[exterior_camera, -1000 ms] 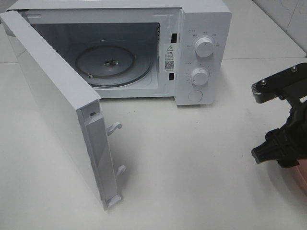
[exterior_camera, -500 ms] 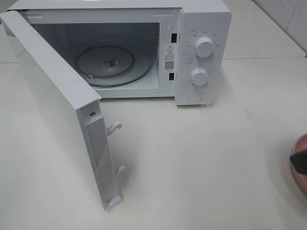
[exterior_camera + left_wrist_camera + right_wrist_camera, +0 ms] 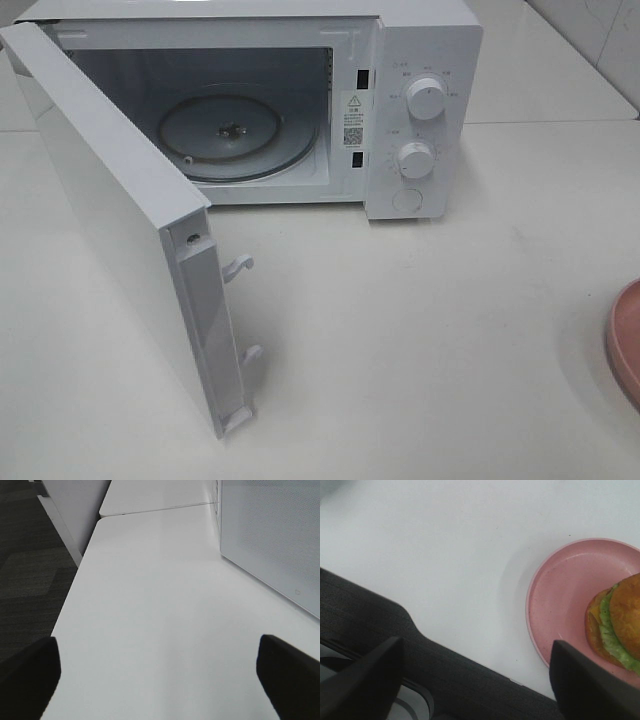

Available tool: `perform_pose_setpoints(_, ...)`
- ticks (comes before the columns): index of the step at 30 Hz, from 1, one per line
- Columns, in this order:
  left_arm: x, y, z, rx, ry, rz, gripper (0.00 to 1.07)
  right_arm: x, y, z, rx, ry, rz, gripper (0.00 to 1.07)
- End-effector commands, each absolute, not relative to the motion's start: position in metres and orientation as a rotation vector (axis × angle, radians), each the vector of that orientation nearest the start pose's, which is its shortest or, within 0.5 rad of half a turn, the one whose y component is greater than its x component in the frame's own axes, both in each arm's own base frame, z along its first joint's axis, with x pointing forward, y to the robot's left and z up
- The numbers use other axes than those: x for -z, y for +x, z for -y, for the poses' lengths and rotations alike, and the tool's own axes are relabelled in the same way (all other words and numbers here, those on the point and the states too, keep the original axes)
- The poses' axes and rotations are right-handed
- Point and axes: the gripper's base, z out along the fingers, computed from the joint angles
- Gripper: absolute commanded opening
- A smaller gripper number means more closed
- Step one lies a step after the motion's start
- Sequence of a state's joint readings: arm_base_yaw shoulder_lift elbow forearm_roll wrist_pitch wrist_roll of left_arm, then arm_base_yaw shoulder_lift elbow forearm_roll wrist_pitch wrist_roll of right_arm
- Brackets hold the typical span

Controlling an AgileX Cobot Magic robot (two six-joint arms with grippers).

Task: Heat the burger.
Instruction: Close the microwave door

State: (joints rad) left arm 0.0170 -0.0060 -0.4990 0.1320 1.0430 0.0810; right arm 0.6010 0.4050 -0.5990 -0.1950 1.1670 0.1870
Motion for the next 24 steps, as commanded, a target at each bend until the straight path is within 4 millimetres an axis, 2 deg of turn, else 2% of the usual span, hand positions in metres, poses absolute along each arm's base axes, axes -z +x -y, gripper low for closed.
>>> perform_pose_setpoints(1,-0.280,-0.008,-0.010,-0.213,0.058,-1.993,1.00,-0.289,0.041,-0.008,-0.095,-0.513,-2.368,0.76)
perform_pose_setpoints(7,-0.280,-0.008,-0.010,-0.213,0.058,-1.993,1.00,-0.285,0.026,0.006,-0.086,-0.399,-2.243,0.76)
perform_pose_setpoints(14,-0.280,-0.008,-0.010,-0.213,0.058,-1.993,1.00,-0.292,0.008,0.014,-0.058,-0.190,-2.042,0.76)
perform_pose_setpoints(21,-0.280,-0.008,-0.010,-0.213,0.058,-1.993,1.00,-0.293,-0.002,0.013,-0.057,-0.076,-1.976,0.76)
perform_pose_setpoints(24,-0.280,-0.008,-0.010,-0.213,0.058,-1.993,1.00,-0.285,-0.008,0.010,-0.057,-0.065,-1.941,0.76)
